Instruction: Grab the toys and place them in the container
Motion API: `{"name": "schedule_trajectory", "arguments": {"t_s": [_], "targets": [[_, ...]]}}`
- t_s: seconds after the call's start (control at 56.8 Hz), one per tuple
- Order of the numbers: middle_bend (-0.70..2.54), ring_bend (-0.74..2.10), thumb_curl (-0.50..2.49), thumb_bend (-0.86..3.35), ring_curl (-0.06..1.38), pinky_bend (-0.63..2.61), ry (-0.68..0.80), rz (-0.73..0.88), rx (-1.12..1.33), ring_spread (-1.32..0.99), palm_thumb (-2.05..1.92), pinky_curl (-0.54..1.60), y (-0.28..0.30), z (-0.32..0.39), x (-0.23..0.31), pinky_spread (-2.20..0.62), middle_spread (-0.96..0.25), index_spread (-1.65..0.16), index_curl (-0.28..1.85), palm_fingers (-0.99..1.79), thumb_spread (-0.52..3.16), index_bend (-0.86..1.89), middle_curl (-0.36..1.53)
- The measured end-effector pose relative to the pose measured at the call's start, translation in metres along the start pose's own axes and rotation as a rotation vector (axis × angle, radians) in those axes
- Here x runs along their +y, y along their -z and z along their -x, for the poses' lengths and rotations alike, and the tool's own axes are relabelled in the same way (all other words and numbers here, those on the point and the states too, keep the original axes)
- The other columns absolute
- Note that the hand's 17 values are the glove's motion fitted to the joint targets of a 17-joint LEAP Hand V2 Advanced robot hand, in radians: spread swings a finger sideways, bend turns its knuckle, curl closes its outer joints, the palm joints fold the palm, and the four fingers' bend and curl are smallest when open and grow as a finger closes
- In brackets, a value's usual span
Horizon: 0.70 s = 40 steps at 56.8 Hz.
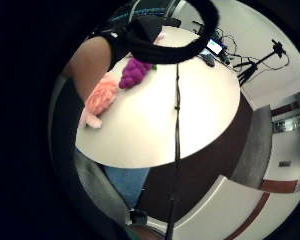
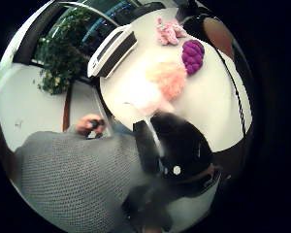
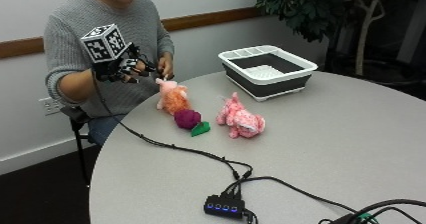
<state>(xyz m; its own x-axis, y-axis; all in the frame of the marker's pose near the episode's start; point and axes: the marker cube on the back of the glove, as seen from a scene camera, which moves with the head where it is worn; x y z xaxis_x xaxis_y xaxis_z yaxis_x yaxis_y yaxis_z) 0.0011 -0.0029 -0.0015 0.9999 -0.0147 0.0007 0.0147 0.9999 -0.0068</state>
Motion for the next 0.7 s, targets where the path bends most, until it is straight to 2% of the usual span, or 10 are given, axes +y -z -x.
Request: {"name": "schedule_trajectory", "arguments": {"t_s": [0.106, 0.247, 0.511, 0.705], "targets": [[0.16, 0.21, 0.02, 0.00, 0.06, 0.51, 0.032, 0.005, -0.009, -0.14, -0.01, 0.16, 0.002, 0.007, -0.006, 0.01, -0.14, -0.23, 0.12, 0.28, 0.82, 0.28, 0.05], [0.17, 0.22, 0.06, -0.01, 0.09, 0.54, 0.050, 0.007, 0.010, -0.20, -0.02, 0.20, 0.000, 0.014, -0.015, 0.01, -0.18, -0.30, 0.18, 0.24, 1.16, 0.28, 0.10], [0.18, 0.25, 0.12, -0.02, 0.13, 0.57, -0.013, 0.057, 0.061, -0.24, -0.03, 0.25, -0.011, 0.005, -0.042, 0.01, -0.21, -0.35, 0.26, 0.20, 1.38, 0.28, 0.17], [0.16, 0.28, 0.14, -0.02, 0.16, 0.64, -0.104, 0.097, 0.193, -0.24, -0.04, 0.28, -0.025, -0.010, -0.111, 0.01, -0.21, -0.36, 0.30, 0.19, 1.42, 0.24, 0.19]]}}
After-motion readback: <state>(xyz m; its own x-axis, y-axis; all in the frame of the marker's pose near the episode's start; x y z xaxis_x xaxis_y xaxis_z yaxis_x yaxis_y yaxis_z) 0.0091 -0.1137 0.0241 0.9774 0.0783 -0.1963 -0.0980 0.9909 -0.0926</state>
